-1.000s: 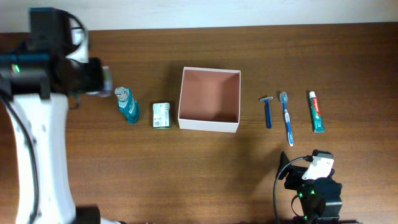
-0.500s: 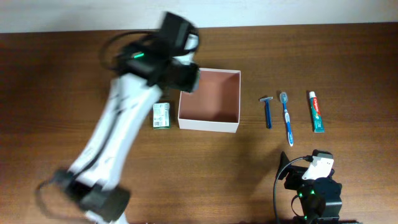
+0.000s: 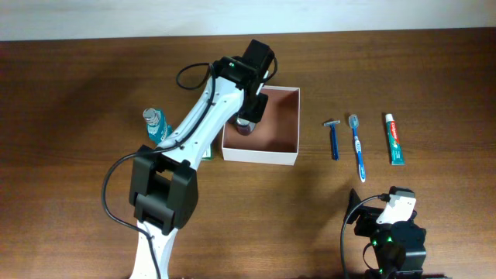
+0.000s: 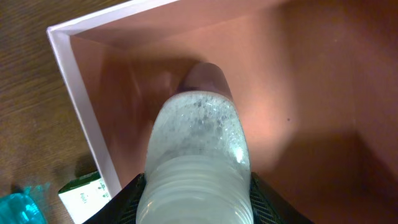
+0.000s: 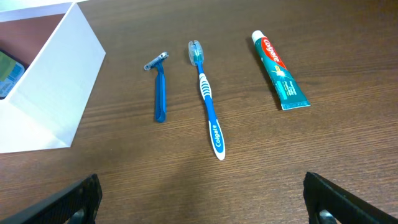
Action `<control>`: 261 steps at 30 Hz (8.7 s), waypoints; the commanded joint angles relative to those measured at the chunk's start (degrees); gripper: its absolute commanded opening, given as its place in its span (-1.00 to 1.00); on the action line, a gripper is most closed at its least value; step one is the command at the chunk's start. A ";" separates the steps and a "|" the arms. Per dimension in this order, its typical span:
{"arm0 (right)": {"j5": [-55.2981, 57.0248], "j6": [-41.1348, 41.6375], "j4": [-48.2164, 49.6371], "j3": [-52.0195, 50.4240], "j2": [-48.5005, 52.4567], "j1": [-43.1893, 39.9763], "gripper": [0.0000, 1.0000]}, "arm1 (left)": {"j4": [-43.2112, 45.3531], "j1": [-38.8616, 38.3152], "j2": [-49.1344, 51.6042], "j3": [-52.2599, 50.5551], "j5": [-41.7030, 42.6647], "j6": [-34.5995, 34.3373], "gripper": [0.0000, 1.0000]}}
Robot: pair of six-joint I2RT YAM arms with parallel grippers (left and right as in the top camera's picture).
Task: Pack container
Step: 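Lift the soap bottle with the left gripper and place it in the pink box, then move the left gripper to the teal mouthwash bottle and grasp it, then carry the mouthwash with the left gripper into the box's right corner, then grasp the green soap bar box with the left gripper, then lower the soap bar box into the pink box and release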
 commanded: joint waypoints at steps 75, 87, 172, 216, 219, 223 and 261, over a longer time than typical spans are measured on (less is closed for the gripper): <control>-0.04 0.68 0.00 -0.42 -0.39 -0.37 0.98 | -0.11 26.62 -14.58 -23.69 0.13 3.76 -0.07; -0.04 0.68 0.00 -0.42 -0.39 -0.37 0.98 | -0.96 26.56 -23.32 -23.26 0.66 3.72 -0.49; -0.04 0.68 0.00 -0.42 -0.39 -0.37 0.98 | -28.74 9.14 -10.97 9.79 -6.95 -10.60 0.98; -0.04 0.68 0.00 -0.42 -0.39 -0.37 0.97 | 11.28 17.59 -15.61 -33.42 4.66 -7.39 -0.66; -0.04 0.68 0.00 -0.42 -0.39 -0.37 0.98 | 7.17 17.51 -20.41 -29.64 4.70 -7.39 -0.75; -0.04 0.68 0.00 -0.42 -0.39 -0.37 0.98 | 2.80 14.97 -27.21 -25.66 5.40 -7.41 -0.79; -0.04 0.68 0.00 -0.42 -0.39 -0.37 0.98 | 18.97 -5.33 -11.74 -18.47 6.21 -10.47 0.99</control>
